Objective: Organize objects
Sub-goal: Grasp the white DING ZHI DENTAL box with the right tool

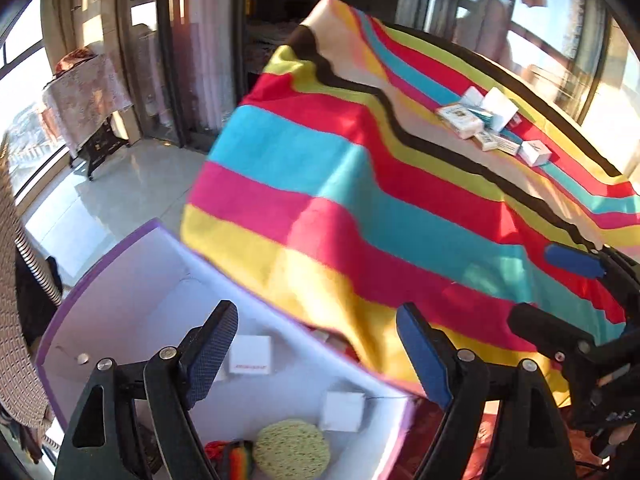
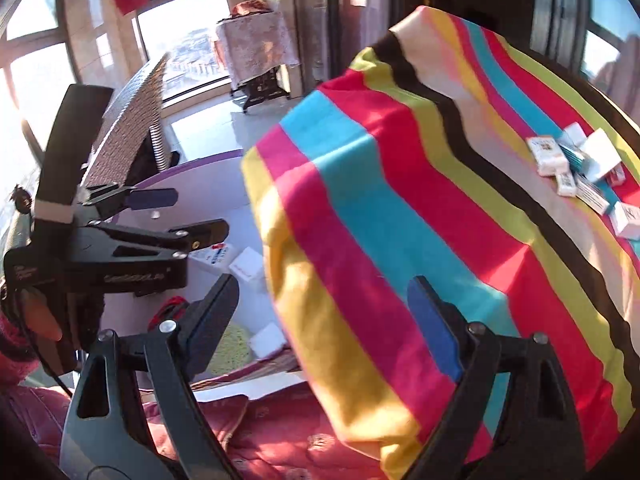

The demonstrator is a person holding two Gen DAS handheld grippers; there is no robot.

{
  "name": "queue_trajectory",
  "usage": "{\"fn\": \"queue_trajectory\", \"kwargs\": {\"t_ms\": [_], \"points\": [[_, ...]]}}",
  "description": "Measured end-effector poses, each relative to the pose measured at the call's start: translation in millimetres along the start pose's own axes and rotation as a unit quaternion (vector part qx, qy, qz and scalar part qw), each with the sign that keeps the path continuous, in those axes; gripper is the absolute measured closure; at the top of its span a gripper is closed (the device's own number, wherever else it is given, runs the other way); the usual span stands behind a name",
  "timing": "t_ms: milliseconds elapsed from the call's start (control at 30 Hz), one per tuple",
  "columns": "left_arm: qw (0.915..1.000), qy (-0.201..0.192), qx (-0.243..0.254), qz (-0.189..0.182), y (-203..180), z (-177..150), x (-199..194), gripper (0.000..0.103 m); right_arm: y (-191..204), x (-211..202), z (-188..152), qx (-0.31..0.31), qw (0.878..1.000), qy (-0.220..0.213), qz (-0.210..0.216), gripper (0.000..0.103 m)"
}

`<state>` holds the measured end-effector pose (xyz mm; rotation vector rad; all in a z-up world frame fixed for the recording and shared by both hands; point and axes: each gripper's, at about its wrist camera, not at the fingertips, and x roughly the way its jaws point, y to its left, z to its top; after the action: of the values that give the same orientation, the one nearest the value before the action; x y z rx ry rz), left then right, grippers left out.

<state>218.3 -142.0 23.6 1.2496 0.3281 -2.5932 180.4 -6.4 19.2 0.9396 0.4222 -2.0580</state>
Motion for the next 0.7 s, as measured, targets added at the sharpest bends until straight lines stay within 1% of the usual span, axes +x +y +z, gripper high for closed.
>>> {"fn": "queue_trajectory", "kwargs": {"t_ms": [67, 100, 133, 167, 267, 300, 400, 467, 500, 567, 600, 700], "points": [[0.999, -0.009, 0.027, -0.033, -33, 19, 14, 0.02, -37, -2, -2, 0.038, 0.999, -0.002, -0.034, 0.015], [0.998, -0.018, 0.042, -0.044, -49, 29, 23, 0.02, -57, -1, -3, 0.054, 0.997, -0.002, -0.051, 0.015], [0.997, -0.027, 0.055, -0.047, -63, 40, 33, 0.02, -75, -3, -5, 0.067, 0.995, 0.001, -0.068, 0.015], [0.9966, -0.029, 0.063, -0.044, -75, 51, 44, 0.02, -91, 0, -4, 0.08, 0.993, 0.007, -0.083, 0.015], [0.9958, -0.024, 0.073, -0.049, -102, 86, 81, 0.02, -142, 2, -6, 0.105, 0.988, 0.02, -0.115, 0.015], [0.9961, -0.02, 0.074, -0.043, -107, 96, 93, 0.02, -155, 7, -2, 0.109, 0.986, 0.026, -0.124, 0.015], [0.997, -0.008, 0.072, -0.027, -109, 118, 126, 0.02, -186, 24, 10, 0.11, 0.984, 0.032, -0.138, 0.015], [0.998, 0.008, 0.059, -0.021, -103, 124, 140, 0.02, -201, 41, 23, 0.104, 0.983, 0.039, -0.144, 0.015], [0.9981, 0.002, 0.058, -0.023, -101, 126, 140, 0.019, -206, 51, 30, 0.095, 0.984, 0.043, -0.146, 0.015], [0.998, 0.002, 0.053, -0.036, -97, 126, 141, 0.018, -214, 71, 45, 0.073, 0.985, 0.048, -0.147, 0.015], [0.9978, 0.0, 0.054, -0.039, -96, 125, 141, 0.016, -220, 79, 52, 0.069, 0.987, 0.043, -0.142, 0.016], [0.9969, 0.004, 0.066, -0.042, -101, 125, 145, 0.008, -242, 100, 76, 0.088, 0.985, 0.042, -0.142, 0.018]]}}
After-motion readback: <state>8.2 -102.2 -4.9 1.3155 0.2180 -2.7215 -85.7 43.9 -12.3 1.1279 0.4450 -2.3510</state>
